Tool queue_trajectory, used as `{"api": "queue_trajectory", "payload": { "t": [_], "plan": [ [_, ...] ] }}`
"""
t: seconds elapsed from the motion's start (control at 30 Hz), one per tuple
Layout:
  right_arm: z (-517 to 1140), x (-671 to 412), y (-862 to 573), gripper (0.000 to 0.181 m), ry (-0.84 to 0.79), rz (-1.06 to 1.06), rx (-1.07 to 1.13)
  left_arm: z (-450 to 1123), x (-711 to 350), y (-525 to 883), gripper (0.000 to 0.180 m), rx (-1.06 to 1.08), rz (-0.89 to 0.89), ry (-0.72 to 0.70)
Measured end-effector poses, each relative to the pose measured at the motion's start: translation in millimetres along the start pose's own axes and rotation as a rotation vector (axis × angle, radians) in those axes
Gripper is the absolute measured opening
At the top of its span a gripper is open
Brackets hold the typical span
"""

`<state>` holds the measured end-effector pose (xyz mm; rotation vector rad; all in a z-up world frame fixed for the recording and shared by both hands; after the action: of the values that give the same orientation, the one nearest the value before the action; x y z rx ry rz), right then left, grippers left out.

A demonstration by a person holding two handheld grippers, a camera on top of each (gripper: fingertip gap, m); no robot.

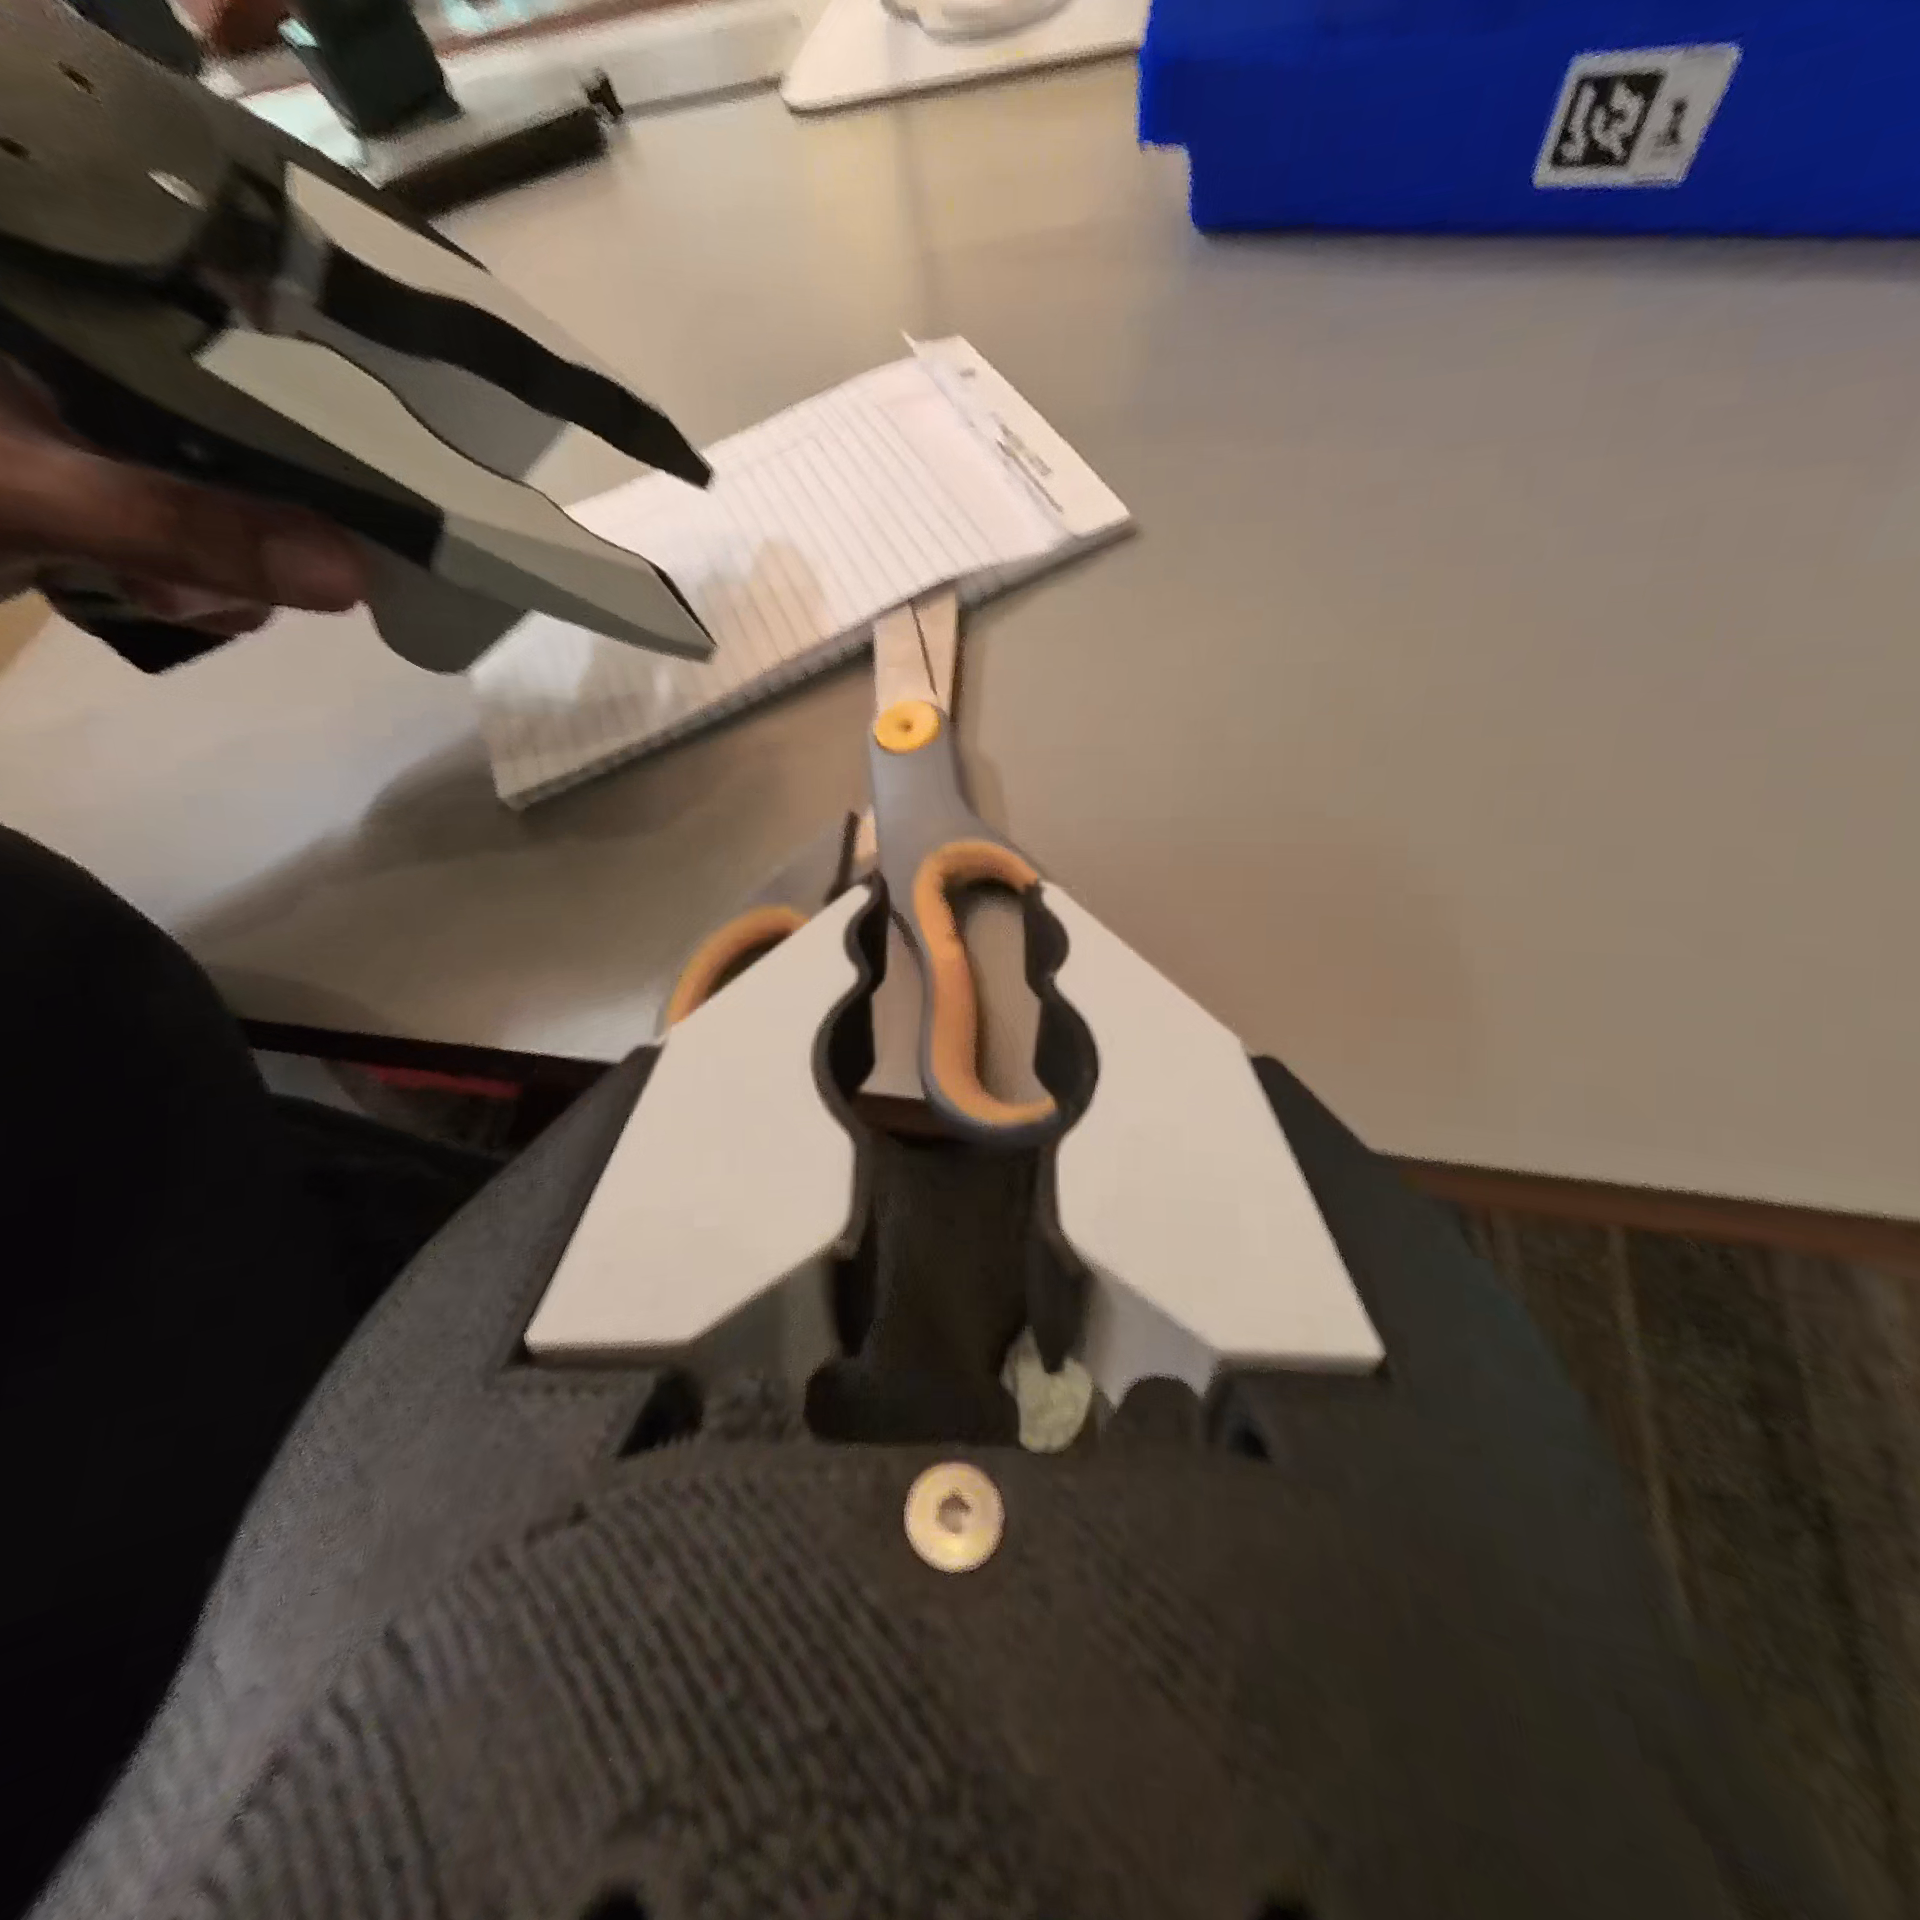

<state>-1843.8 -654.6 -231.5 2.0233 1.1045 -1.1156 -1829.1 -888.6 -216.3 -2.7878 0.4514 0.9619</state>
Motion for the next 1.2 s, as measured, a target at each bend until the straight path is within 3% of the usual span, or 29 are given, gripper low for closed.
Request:
{"api": "queue_trajectory", "payload": {
  "t": [0.4, 0.67, 0.83, 1.2],
  "plan": [
    [6, 10, -8, 0.043, 0.134, 0.106, 0.169, 12, -4, -12, 0.067, -0.015, 0.037, 0.008],
    [29, -4, -17, 0.035, 0.299, -0.125, 0.146, 29, -19, -12, 0.068, -0.075, 0.048, 0.009],
    [37, -9, -15, 0.01, 0.311, -0.179, 0.046, 35, -23, -8, 0.068, -0.108, 0.031, 0.007],
    [26, -14, -13, 0.005, 0.149, -0.266, -0.043, 36, -24, -6, 0.069, -0.143, -0.004, 0.028]
  ]
}}
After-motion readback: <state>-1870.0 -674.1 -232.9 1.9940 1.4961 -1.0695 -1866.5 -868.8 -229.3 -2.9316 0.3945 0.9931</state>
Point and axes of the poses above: each gripper's, where its closed fingertips meet, z out along the fingers, x out of its underside, y = z × x across the jaws, the point moved 10 cm from there along -z, back along the fingers, and after that the axes turned 6 degrees about -z, right-handed, at the moved point
